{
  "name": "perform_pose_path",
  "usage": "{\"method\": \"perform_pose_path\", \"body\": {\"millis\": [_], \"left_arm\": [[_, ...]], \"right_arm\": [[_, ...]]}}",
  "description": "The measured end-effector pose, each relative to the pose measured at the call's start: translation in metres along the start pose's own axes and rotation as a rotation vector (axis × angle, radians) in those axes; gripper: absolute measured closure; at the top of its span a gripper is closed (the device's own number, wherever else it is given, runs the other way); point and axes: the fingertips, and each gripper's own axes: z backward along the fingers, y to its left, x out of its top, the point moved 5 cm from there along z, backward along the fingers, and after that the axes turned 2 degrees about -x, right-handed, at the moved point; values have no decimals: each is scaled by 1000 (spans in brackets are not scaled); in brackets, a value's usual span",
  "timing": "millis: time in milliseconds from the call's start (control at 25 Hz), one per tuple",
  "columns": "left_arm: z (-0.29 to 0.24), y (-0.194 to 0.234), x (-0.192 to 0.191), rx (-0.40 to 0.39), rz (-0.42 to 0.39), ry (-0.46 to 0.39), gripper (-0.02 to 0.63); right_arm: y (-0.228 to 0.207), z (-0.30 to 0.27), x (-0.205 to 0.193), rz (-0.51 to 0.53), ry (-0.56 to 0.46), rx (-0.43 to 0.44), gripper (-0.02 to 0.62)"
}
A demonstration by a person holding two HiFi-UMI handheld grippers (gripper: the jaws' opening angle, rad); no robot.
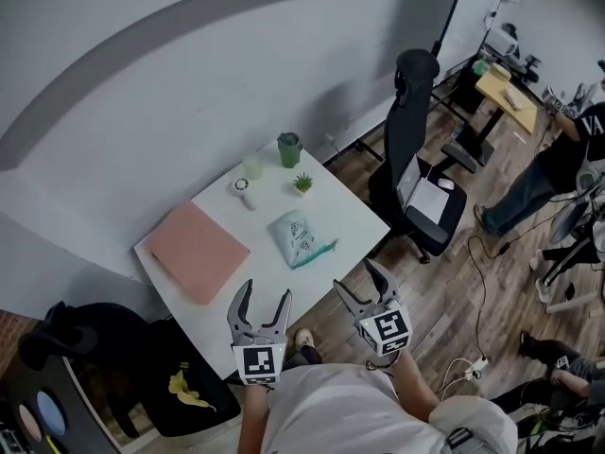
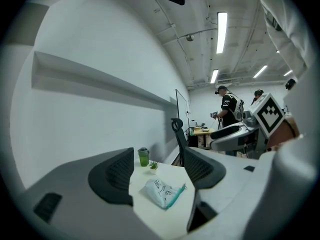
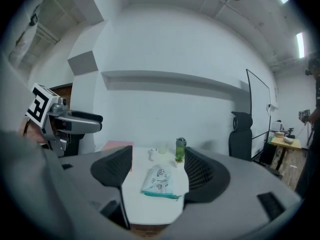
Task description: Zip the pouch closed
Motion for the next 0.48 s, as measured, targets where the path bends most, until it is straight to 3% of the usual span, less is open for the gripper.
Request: {"method": "perform_pose_path", "body": {"millis": [480], "left_arm": [[-57, 19, -18, -46, 28, 28, 307]], "right_arm": [[-31, -44, -8, 12, 61, -16, 293]]}}
